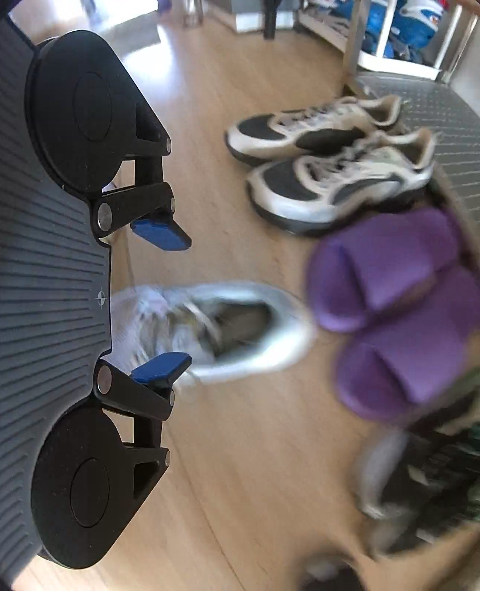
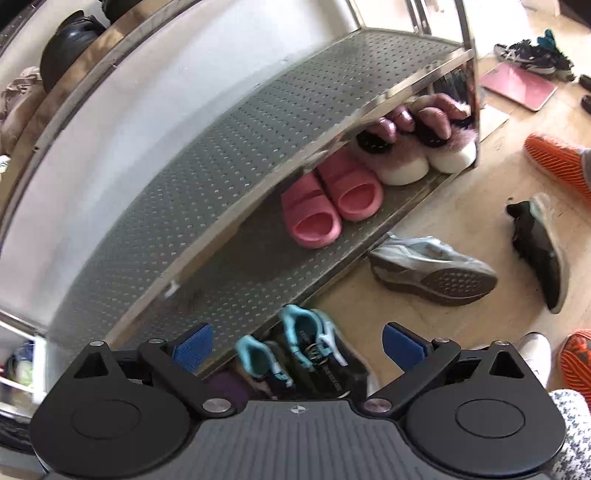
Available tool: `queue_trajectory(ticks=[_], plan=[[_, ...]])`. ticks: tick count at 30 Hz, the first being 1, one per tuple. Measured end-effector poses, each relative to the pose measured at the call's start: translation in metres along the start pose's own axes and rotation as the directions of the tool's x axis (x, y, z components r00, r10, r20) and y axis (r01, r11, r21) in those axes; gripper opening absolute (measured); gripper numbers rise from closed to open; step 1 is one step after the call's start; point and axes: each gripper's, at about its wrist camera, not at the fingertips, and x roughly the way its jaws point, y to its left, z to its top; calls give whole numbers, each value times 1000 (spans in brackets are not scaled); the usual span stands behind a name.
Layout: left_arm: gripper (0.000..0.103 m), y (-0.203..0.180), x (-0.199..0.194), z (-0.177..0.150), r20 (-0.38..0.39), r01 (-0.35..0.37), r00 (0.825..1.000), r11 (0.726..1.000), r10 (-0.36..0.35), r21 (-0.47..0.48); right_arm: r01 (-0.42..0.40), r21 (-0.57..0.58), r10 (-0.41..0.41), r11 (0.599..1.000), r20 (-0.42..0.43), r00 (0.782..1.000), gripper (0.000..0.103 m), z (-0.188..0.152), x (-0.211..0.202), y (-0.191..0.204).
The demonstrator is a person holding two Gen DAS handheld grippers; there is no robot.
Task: Organize scattered shoes
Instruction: 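Lower the white-grey sneaker in front of the white sneakers, open left gripper, then grasp the grey sneaker with the right gripper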
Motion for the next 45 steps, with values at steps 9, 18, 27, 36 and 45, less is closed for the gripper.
queue_trajectory(ticks=[9,18,27,36,45], plan=[[83,-107,-61,51,121,174,974,976,-190,127,74,32,-74,997,4,997,100,22,-12,-42],[88,-175,-25,45,-29,170,985,966,-168,193,170,-49,-165,984,93,982,98,55,-10,-93],[88,-124,18,29,-102,137,986,987,-129,79,184,-592,-288,784,-85,954,85,49,134,-124],[88,-100,48,20,-166,164,973,986,-163,-7,171,-746,-439,644,-177,881,87,60,249,-149],[88,-82,56,21,-170,184,968,983,-185,-21,182,-786,-496,591,-176,850,87,46,309,-157]])
